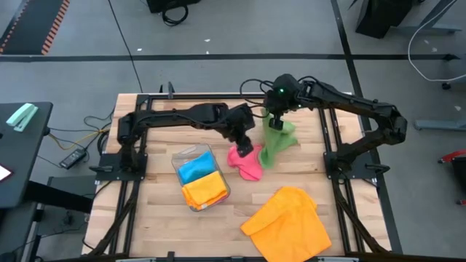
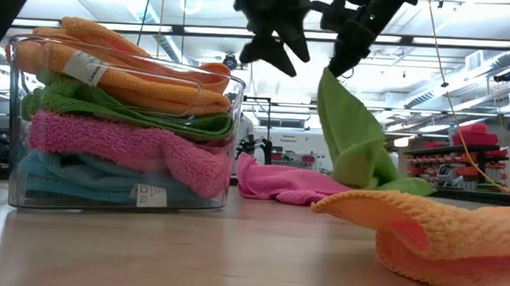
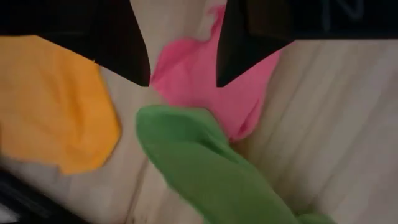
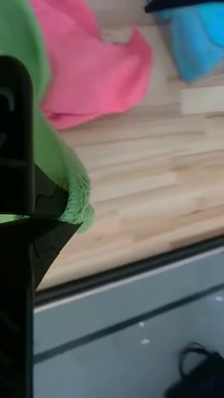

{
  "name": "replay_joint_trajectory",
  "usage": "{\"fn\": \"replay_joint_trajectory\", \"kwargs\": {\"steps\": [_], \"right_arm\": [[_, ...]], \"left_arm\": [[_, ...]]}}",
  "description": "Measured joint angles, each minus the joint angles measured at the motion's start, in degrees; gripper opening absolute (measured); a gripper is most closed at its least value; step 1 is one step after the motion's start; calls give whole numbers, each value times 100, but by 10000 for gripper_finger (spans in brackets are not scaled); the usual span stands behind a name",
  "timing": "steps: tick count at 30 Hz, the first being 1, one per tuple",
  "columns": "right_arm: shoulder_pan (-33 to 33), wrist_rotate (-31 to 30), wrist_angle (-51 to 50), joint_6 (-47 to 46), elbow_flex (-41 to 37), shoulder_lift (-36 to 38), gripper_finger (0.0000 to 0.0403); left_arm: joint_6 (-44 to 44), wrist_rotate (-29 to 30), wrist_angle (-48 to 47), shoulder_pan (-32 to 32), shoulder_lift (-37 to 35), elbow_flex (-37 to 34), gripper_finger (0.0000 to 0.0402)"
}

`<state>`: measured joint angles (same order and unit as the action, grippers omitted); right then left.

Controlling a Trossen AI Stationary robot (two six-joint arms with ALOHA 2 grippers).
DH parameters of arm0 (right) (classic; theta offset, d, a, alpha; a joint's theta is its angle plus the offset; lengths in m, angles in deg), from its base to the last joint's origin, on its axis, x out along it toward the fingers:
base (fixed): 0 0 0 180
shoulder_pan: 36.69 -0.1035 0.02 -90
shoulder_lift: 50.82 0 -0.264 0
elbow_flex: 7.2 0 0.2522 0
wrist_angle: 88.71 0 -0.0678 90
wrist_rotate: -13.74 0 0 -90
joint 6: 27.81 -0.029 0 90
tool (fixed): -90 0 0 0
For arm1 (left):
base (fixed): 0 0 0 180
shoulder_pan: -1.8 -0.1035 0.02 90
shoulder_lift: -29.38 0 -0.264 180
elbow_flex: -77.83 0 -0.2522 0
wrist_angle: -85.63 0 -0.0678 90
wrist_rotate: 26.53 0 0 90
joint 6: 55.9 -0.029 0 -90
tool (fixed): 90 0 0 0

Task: Fold microfiber towels
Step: Fold the green towel

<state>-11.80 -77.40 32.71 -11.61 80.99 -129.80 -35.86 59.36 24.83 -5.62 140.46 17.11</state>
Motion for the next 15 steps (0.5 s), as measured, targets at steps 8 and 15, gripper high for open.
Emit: {"fn": "replay_joint_trajectory", "kwargs": {"steps": [8,15], "right_arm": [[-113,285,749,46,0,-11,4],[-314,1045,765,316,53,197,4]], "left_arm": [[-183,264,-461,-48,-353,0,161],[-336,282,-808,-175,-722,0,142]]}}
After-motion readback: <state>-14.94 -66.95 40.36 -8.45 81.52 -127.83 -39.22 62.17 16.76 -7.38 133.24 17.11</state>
